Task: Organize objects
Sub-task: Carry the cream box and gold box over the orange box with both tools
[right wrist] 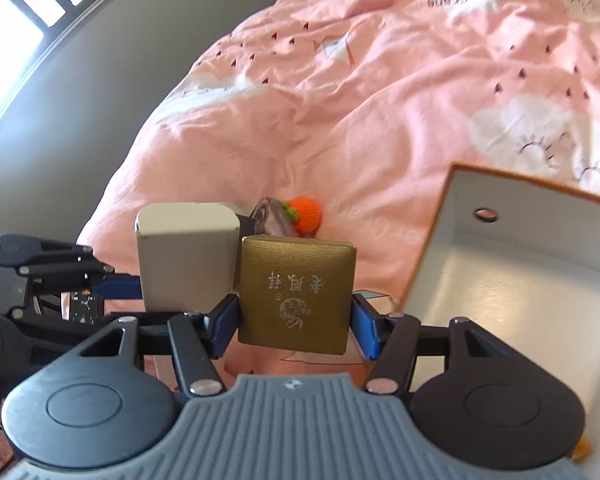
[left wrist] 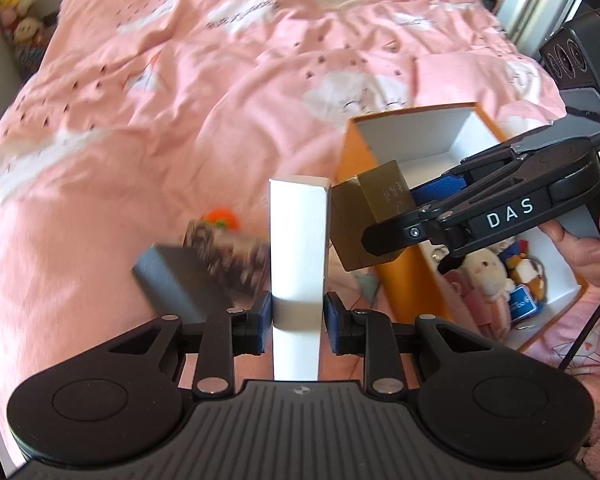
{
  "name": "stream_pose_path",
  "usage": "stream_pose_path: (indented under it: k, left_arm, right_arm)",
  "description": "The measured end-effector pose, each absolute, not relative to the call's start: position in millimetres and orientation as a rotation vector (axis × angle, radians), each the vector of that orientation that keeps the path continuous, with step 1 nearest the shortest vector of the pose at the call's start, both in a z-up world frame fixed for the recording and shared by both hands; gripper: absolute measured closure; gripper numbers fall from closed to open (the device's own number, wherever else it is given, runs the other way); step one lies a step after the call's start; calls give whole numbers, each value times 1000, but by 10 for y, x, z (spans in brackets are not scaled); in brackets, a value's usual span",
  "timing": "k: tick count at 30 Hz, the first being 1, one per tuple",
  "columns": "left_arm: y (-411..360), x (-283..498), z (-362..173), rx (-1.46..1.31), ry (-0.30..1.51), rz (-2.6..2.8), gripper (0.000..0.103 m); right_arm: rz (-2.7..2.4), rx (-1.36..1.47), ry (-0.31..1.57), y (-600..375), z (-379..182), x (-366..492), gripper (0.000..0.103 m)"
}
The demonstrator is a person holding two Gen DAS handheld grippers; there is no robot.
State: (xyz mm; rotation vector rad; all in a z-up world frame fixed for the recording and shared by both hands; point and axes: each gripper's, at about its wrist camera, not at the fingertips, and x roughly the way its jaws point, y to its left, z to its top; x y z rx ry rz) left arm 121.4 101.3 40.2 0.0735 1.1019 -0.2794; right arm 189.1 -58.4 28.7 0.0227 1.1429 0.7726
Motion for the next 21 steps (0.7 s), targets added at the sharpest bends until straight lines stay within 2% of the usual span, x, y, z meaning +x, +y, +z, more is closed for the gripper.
stream_pose_path:
  k: [12,17,21]
  left_arm:
    - [-141,1384,836,455,885,-484,72]
    - [-757,1486,678,634,841,-603,72]
    - [-1153,1612,290,799,847,-666,72]
  right_arm:
    - [617,-149,958,-1588,794,1691,42]
    - [549,-246,958,-1937,747,1699,42]
    - [546,-357,971,-2069,584,1704,42]
